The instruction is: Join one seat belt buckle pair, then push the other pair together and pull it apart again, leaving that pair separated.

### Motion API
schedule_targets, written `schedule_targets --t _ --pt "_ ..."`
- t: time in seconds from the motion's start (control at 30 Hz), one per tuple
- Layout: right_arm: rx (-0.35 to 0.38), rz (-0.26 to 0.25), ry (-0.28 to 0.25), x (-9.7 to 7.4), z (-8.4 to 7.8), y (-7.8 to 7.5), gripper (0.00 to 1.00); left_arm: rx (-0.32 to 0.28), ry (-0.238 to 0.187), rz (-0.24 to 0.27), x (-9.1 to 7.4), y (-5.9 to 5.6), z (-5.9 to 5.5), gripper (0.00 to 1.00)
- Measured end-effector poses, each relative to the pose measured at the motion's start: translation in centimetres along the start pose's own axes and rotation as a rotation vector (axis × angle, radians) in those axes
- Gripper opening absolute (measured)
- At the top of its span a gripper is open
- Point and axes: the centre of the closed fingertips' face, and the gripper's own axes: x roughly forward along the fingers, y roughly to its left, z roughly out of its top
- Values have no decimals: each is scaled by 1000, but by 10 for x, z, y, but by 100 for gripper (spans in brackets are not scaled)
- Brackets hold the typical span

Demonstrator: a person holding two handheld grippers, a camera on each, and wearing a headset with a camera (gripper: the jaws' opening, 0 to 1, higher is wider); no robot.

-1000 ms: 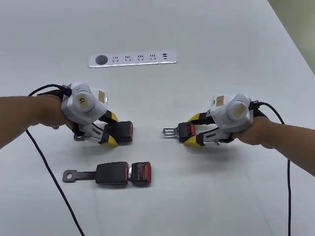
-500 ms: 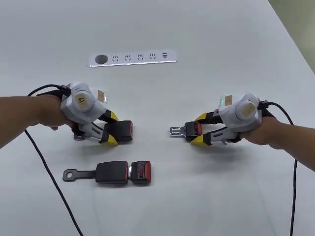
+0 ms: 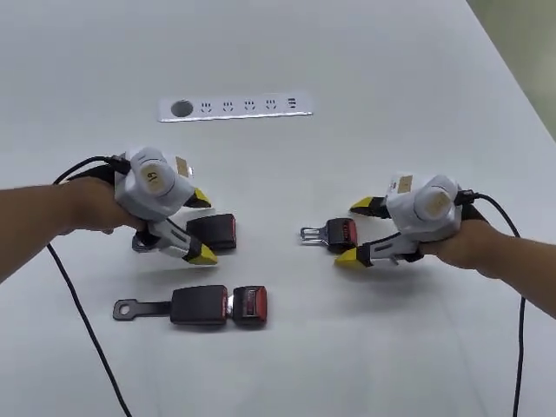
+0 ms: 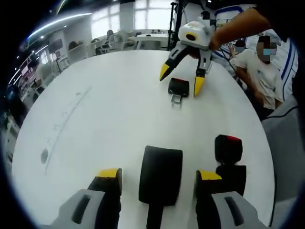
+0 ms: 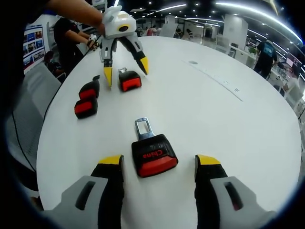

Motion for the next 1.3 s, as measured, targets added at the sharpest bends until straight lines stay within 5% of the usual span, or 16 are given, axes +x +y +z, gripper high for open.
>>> schedule_targets --t 0.2,0.3,0.47,0.57,0.67,0.77,0.87,0.9,1.1,1.3 --pt "101 -151 -89 -13 21 -8 66 -127 -90 111 -20 8 11 74" --pt "165 -187 -169 -24 44 2 72 -96 -132 189 -31 12 14 81" --pt "144 -242 -155 -33 51 17 79 -234 -166 243 -49 6 3 89" --pt "265 -275 -278 -42 66 13 84 -256 -180 280 -62 0 -1 95" --pt "252 -321 -246 -47 64 20 89 -333 -220 317 -73 -6 0 100" --pt "280 -343 -273 -51 67 25 90 -351 -225 342 -83 -16 -10 100" --pt "286 -374 -282 -58 70 30 90 -395 -274 378 -95 -25 -9 100" --pt "301 -386 -292 -61 71 33 91 -421 -290 407 -101 -23 -20 100" --pt "331 -420 -314 -76 74 57 93 -495 -343 462 -124 -49 -34 100" --pt "342 -445 -338 -89 75 85 95 -535 -375 495 -145 -65 -60 100"
